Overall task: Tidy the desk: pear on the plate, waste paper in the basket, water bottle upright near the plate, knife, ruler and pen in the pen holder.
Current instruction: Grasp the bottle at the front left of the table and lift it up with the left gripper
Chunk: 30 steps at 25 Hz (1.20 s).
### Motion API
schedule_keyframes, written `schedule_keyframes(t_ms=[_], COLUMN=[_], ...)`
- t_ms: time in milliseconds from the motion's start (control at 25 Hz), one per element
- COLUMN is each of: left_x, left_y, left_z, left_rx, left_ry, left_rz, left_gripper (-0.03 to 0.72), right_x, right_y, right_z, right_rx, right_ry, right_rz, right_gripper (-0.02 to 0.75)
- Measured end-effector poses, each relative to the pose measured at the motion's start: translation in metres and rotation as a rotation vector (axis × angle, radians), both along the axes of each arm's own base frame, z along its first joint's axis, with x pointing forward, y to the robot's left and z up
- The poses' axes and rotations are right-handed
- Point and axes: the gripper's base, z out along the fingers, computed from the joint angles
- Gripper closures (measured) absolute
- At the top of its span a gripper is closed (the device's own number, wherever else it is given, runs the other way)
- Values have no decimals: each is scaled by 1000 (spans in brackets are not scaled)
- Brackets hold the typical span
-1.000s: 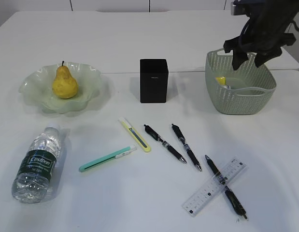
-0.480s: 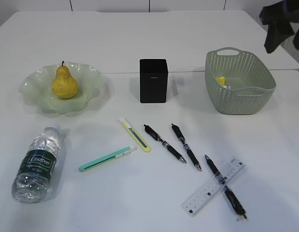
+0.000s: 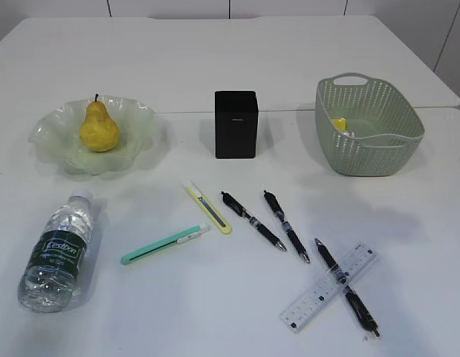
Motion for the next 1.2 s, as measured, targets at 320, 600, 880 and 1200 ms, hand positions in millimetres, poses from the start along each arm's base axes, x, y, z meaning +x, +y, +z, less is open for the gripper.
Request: schedule_keyframes(t_ms=[320, 600, 880, 1200], left_x=[6, 25, 43, 78], left_y=[-14, -17, -24, -55], left_z=[-4, -16, -29, -58], left_rx=[-180, -201, -192, -130], left_ry=[27, 28, 61, 106], left_rz=[26, 47, 31, 49], left_gripper=[241, 239, 235, 235], right_x=[-26, -26, -25, -24], right_y=[3, 3, 2, 2], right_z=[-15, -14, -14, -13], right_rx=[55, 43, 37, 35], right_ry=[43, 34, 19, 12], right_rz=[-3, 23, 26, 26], right_gripper=[276, 276, 276, 275])
